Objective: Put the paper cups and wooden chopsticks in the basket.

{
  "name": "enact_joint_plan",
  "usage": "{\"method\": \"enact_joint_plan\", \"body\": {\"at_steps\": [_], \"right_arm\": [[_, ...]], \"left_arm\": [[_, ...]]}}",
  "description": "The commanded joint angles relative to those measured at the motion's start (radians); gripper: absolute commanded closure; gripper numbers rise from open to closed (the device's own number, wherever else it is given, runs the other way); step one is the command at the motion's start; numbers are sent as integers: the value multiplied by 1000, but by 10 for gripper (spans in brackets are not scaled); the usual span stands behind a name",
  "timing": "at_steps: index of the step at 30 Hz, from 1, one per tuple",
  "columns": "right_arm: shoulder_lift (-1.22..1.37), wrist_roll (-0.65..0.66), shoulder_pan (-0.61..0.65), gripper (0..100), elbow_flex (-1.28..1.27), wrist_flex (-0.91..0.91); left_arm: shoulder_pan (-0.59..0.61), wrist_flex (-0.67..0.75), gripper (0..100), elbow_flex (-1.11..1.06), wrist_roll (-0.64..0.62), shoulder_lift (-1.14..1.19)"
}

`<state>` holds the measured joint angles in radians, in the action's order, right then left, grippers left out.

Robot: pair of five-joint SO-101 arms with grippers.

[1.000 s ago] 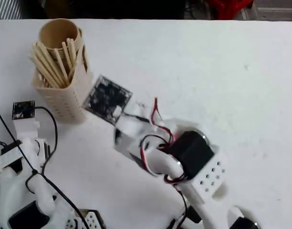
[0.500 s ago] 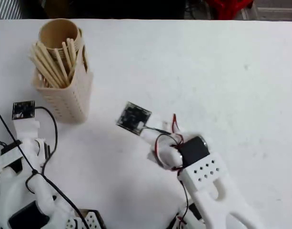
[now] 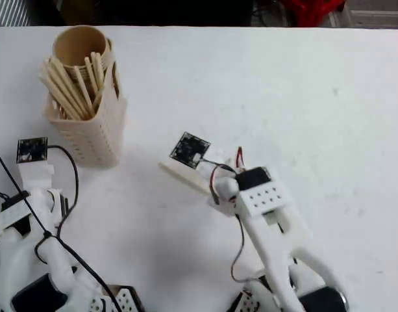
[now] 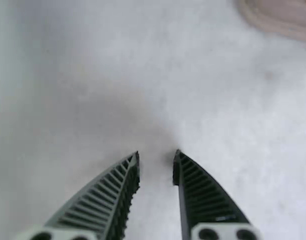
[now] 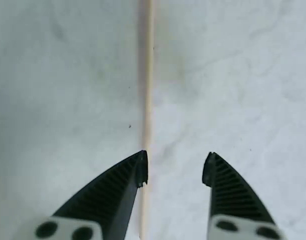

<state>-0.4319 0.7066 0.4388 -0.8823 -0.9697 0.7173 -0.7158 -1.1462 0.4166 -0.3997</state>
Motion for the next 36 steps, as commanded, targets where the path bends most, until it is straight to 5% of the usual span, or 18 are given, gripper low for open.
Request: {"method": "enact_joint_plan", "body": {"at_steps": [1, 14, 20, 36], "right_arm": [[134, 14, 2, 805, 12, 114], [458, 6, -94, 812, 181, 182], [456, -38, -94, 981, 206, 148], [-222, -278, 50, 982, 244, -88]], "left_arm": [[-15, 21, 868, -5, 6, -21], [-15, 21, 868, -5, 6, -21], [-15, 21, 868, -5, 5, -21], [-15, 21, 868, -5, 5, -21]]}}
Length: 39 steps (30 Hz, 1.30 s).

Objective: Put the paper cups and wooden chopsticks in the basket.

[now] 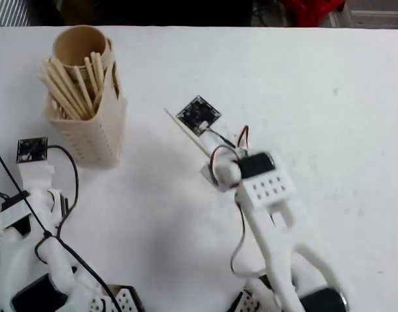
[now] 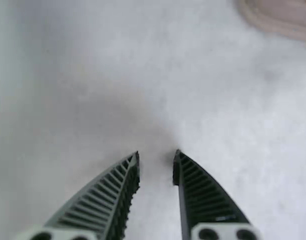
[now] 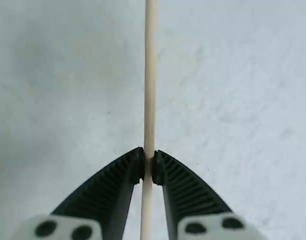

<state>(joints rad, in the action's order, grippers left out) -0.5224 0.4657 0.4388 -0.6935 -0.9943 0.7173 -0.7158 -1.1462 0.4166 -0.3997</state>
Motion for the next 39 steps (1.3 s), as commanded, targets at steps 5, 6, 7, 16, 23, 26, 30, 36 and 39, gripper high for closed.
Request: {"method": "enact_joint_plan", "body": {"at_steps": [5, 6, 7, 16, 23, 26, 30, 36, 39], "right_arm": [[-185, -137, 122, 982, 206, -153], [-183, -152, 131, 982, 239, -160], [-182, -167, 140, 982, 272, -162], [-147, -229, 248, 982, 522, -41], [25, -227, 266, 982, 687, 177], [131, -227, 291, 981, 761, 334], [280, -224, 351, 978, 884, 467], [493, -222, 403, 977, 1112, 479], [596, -226, 424, 977, 1221, 476]], "left_arm": [[-15, 21, 868, -5, 3, -21], [-15, 21, 868, -5, 3, -21], [-15, 21, 868, -5, 3, -21], [-15, 21, 868, -5, 5, -21], [-15, 18, 868, -5, 8, -19], [-15, 20, 868, -5, 8, -19], [-15, 20, 868, -5, 8, -19], [-15, 21, 868, -5, 9, -19], [-15, 21, 868, -5, 9, -19]]}}
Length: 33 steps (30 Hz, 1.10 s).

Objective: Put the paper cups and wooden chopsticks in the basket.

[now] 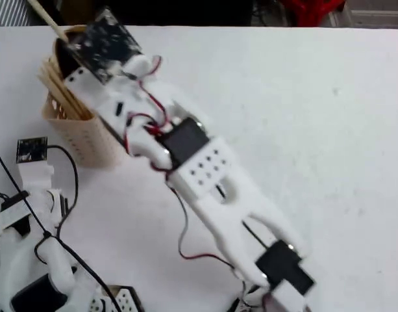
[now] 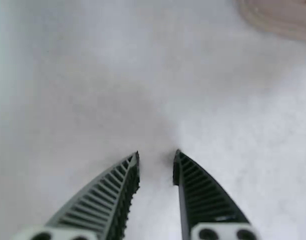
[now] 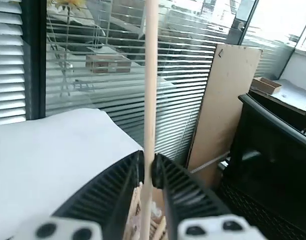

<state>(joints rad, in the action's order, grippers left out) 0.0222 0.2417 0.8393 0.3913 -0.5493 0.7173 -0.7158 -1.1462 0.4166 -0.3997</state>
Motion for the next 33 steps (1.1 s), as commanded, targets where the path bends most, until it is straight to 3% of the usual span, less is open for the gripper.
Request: {"method": "enact_joint_plan", "body": {"at_steps": [1, 8, 13, 16, 20, 27, 33], "right_arm": [[84, -2, 27, 977, 167, 31], [231, -6, 28, 981, 287, 96], [239, -186, 24, 982, 287, 154], [214, -209, 24, 982, 276, 153], [176, -209, 22, 982, 170, 202], [50, -207, 16, 982, -204, 536], [15, -209, -4, 982, -279, 565]], "left_arm": [[-15, 21, 868, -5, 9, -19], [-15, 21, 868, -5, 9, -19], [-15, 21, 868, -5, 9, -19], [-15, 21, 868, -5, 9, -19], [-15, 21, 868, -5, 9, -19], [-15, 21, 868, -5, 9, -19], [-15, 21, 868, -5, 9, -18]]}}
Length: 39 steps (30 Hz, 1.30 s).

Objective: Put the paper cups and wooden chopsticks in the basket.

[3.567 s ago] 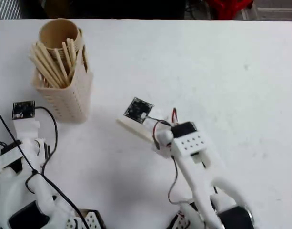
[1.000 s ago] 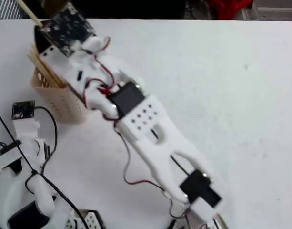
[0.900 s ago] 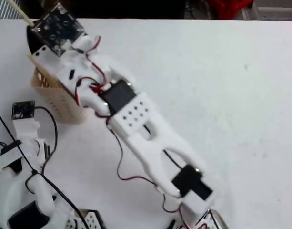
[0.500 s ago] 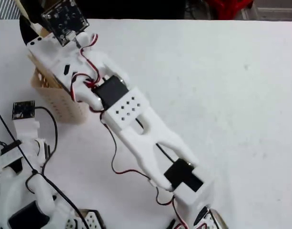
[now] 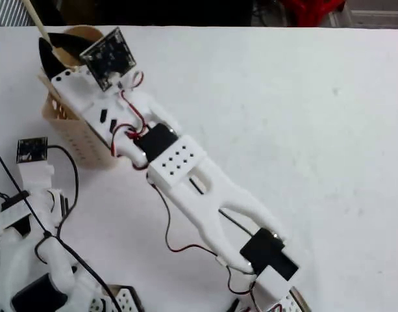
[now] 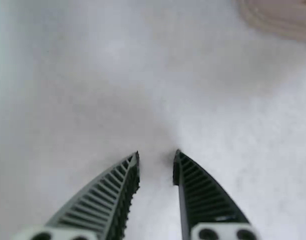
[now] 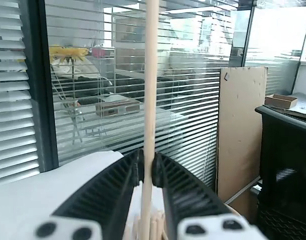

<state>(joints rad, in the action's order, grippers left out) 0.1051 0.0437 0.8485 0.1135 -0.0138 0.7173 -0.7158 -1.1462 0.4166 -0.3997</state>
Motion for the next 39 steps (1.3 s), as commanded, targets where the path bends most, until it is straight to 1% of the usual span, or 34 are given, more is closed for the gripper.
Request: {"method": "enact_joint_plan", "body": {"at_steps": [1, 8, 29, 31, 35, 37, 39], "right_arm": [[-67, -12, -13, 982, -3, 30], [-67, -17, -41, 982, -18, 31], [-70, -12, -51, 976, -17, -16], [-73, -17, -51, 946, -17, -30], [-77, -17, -51, 804, -17, -85], [-77, -17, -51, 786, -17, -111], [-77, -17, -51, 804, -17, -124]], "left_arm": [[-15, 21, 868, -5, 9, -18], [-15, 21, 868, -5, 9, -18], [-15, 21, 868, -5, 8, -18], [-15, 21, 868, -5, 8, -18], [-15, 21, 868, -5, 8, -18], [-15, 21, 868, -5, 8, -18], [-15, 21, 868, -5, 8, -18]]}}
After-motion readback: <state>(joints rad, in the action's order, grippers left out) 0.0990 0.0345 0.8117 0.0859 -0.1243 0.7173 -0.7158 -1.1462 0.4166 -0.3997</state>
